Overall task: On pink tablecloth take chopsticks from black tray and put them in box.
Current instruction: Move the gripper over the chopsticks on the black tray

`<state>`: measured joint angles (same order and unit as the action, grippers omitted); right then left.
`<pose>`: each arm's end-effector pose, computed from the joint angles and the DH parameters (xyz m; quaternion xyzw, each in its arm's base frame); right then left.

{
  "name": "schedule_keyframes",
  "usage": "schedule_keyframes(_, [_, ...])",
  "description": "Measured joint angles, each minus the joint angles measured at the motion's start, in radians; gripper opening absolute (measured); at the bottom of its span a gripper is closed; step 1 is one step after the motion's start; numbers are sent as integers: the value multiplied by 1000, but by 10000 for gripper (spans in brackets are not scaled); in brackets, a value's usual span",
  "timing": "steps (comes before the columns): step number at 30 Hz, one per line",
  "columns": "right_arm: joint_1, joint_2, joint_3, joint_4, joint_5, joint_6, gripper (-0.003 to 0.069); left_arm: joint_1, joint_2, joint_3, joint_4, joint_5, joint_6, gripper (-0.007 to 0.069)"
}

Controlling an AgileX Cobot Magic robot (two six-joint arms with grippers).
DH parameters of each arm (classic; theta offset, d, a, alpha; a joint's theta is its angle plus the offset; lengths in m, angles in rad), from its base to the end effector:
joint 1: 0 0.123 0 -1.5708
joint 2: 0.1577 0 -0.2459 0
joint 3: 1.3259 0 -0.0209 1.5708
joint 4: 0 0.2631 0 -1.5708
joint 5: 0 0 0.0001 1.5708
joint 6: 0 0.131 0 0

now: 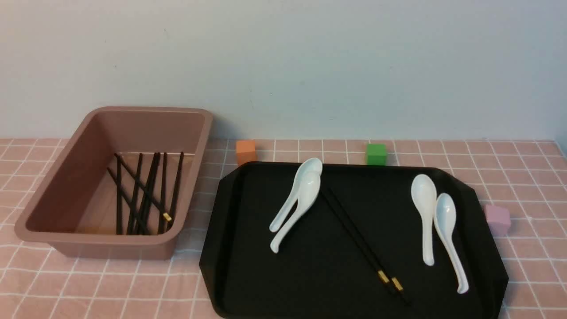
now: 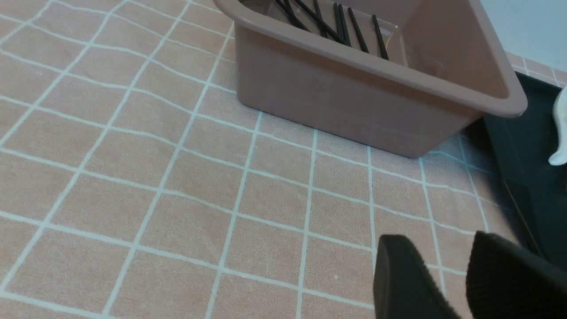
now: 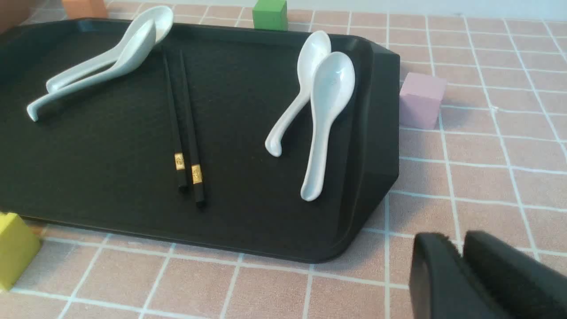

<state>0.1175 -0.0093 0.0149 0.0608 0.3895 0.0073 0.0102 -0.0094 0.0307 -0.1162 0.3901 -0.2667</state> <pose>0.1408 0.0197 0.1619 -0.0286 0.8065 0.0627 0.5873 0.1421 -0.0043 0.1560 -0.1423 0.7986 -0.1234 0.5716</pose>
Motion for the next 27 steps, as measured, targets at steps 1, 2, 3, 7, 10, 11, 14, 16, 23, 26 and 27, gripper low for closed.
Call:
schedule_keyframes(1, [0,0,0,0,0,0,114,0,0,0,0,0,0,239])
schedule_keyframes(2, [0,0,0,0,0,0,116,0,0,0,0,0,0,239])
schedule_keyframes(3, [0,0,0,0,0,0,116,0,0,0,0,0,0,239])
schedule_keyframes(7, [0,0,0,0,0,0,120,0,0,0,0,0,0,239])
schedule_keyframes(10, [0,0,0,0,0,0,125,0,0,0,0,0,0,239])
schedule_keyframes(11, [0,0,0,0,0,0,127,0,0,0,0,0,0,239])
schedule_keyframes(14, [0,0,0,0,0,0,129,0,0,0,0,0,0,239])
schedule_keyframes(16, [0,0,0,0,0,0,130,0,0,0,0,0,0,239])
schedule_keyframes(23, [0,0,0,0,0,0,139,0,0,0,0,0,0,239])
schedule_keyframes(26, [0,0,0,0,0,0,140,0,0,0,0,0,0,239])
schedule_keyframes(27, [0,0,0,0,0,0,141,0,0,0,0,0,0,239])
